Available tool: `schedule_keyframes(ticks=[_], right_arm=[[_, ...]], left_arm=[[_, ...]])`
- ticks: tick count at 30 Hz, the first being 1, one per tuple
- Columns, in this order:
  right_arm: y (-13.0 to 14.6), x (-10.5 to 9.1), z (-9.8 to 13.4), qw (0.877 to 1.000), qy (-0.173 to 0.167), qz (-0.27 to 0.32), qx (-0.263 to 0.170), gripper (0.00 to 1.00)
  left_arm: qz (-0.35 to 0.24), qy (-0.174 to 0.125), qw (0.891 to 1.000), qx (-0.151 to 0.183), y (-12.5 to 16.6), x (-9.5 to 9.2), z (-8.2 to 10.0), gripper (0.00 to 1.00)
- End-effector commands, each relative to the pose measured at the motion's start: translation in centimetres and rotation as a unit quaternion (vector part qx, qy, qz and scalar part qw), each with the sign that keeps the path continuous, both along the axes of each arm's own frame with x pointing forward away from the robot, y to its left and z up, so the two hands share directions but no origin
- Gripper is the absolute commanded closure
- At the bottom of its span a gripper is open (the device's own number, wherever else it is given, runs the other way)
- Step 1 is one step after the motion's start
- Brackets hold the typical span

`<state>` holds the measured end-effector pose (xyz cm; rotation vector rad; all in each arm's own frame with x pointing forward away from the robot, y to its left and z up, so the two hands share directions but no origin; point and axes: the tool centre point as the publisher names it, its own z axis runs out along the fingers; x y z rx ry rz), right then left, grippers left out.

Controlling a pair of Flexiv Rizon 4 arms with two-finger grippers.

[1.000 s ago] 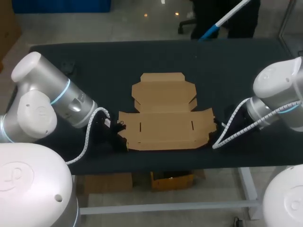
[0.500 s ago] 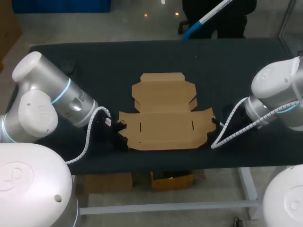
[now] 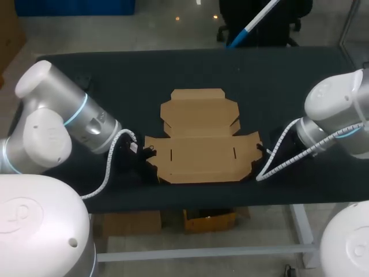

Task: Assemble the packaging by folding the flat box into shape, placing the metal phone stand inside, and closing the box properly

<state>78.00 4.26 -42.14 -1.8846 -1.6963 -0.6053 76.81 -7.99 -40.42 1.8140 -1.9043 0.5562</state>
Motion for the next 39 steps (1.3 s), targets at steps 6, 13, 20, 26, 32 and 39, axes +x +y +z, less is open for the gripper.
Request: schedule_keyframes(ticks=[6,13,20,26,32,39], right_arm=[[0.2,-0.2,0.3,1.000,0.000,-0.004,-0.012,1.00],[0.2,-0.5,0.8,1.000,-0.002,-0.011,-0.024,1.00],[0.2,-0.8,1.0,0.999,0.003,-0.020,-0.033,1.00],[0.4,-0.8,1.2,0.998,0.006,-0.031,-0.045,1.00],[0.6,-0.5,1.2,0.998,0.009,-0.037,-0.050,1.00],[0.6,-0.3,1.2,0.997,0.009,-0.043,-0.057,1.00]], left_arm=[[-0.004,0.005,1.000,0.010,-0.7,0.2,-0.3,1.00],[-0.005,0.003,1.000,0.015,-0.8,0.1,-0.2,1.00],[-0.005,0.004,1.000,0.021,-0.8,0.0,-0.3,1.00],[-0.004,-0.001,0.999,0.031,-0.9,-0.1,0.1,1.00],[-0.008,-0.004,0.999,0.039,-1.4,-0.1,0.1,1.00],[-0.013,-0.009,0.999,0.051,-1.7,-0.1,0.4,1.00]])
